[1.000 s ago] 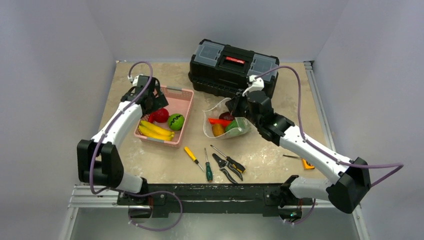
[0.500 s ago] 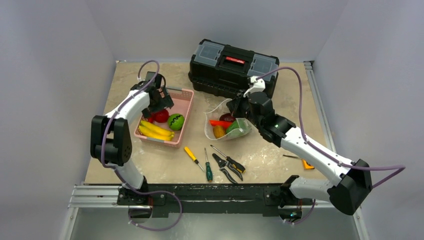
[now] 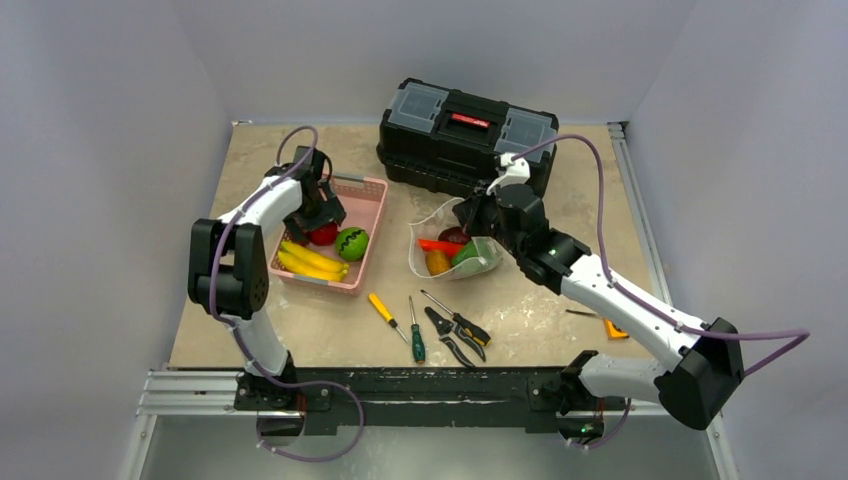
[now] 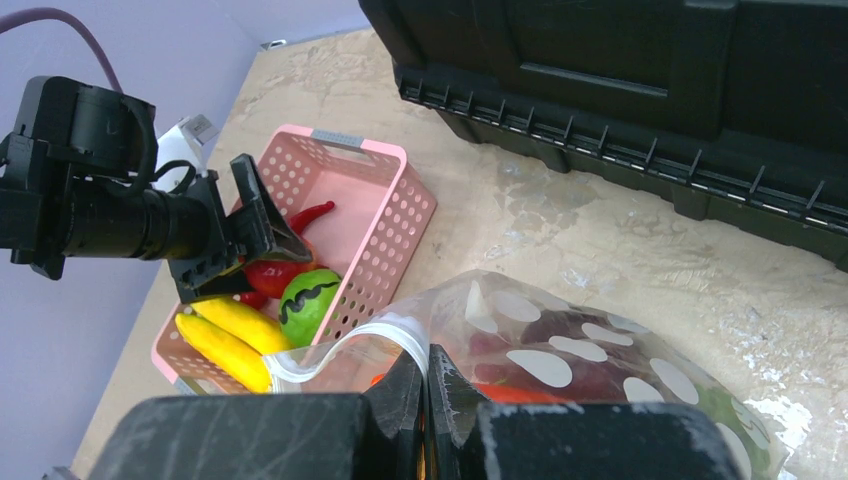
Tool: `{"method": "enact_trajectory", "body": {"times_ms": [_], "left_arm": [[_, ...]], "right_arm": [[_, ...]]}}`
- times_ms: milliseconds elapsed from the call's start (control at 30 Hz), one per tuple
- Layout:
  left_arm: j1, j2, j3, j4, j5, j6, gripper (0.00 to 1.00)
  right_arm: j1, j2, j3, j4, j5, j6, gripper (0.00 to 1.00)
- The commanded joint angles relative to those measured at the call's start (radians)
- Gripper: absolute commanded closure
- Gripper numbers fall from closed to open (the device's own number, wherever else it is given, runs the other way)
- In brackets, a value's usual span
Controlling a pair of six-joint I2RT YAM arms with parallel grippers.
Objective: Place the food in the zip-top bag and seal the zipper
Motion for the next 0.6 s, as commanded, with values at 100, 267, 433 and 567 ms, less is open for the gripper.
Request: {"method": "enact_trajectory", "body": {"times_ms": [100,267,433,567], "left_arm": [[0.008,-0.067,0.025,0.018,0.024,-0.005,0.3],[0.009,-0.112,0.03,0.053,0.108,0.086,0.47],[0.008,-0.209,-0.021,0.153,0.223,0.167,0.51],[0.004,-0.302,-0.073,0.278,0.388,0.207,0.52]], "right_arm": [[-0.005,-0.019,-0.003,0.066,0.01,0.008,1.0],[-0.005,-0.007,0.0,0.067,0.008,0.007,1.0],[-0.005,0.004,-0.001,0.075,-0.007,0.015,1.0],[-0.005,0.015,-0.007,0.083,0.001,0.013,1.0]]}}
